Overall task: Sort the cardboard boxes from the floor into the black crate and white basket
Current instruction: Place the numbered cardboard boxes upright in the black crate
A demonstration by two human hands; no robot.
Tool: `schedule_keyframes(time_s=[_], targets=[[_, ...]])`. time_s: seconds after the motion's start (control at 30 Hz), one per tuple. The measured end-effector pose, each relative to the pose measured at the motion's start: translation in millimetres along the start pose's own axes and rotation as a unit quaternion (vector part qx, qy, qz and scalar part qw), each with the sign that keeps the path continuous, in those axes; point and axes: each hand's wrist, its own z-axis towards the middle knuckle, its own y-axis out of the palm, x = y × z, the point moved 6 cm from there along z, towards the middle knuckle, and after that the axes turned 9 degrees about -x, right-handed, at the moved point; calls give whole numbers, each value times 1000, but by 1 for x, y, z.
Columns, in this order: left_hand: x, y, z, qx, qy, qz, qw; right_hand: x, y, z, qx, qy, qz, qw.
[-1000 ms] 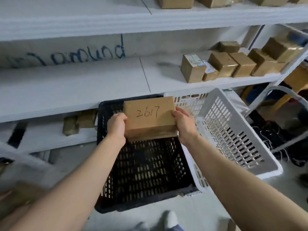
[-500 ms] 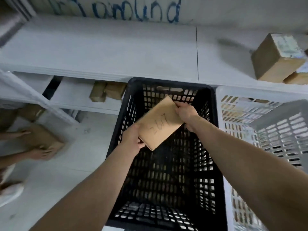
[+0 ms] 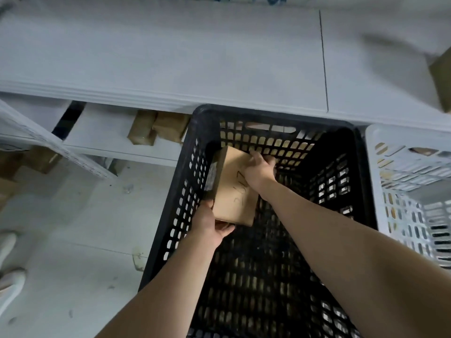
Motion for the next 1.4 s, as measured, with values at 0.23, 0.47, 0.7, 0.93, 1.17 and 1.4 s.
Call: schedule_keyframes(time_s=[0.23,0.47,0.7,0.93,1.17,1.4], targets=[[3,-13,11,-1,-5,18,1000,13,6,-1,-20,17,64,998],[1,-11,10,0,-26,50,998,23,12,-10,-12,35,18,999],[2,-11,16,4,3,-29,1000,31,29,-15,-7,90,5,996],[7,-5,-9,30,-40,47,998,27,8,-35,13,60,57,996],[57,69,-105,-12,210,333,919,-38,-60,-127,51,-96,166,980],[60,176,-256,-258,423,356,793,-75,-138,-282,69,-243,372,893]])
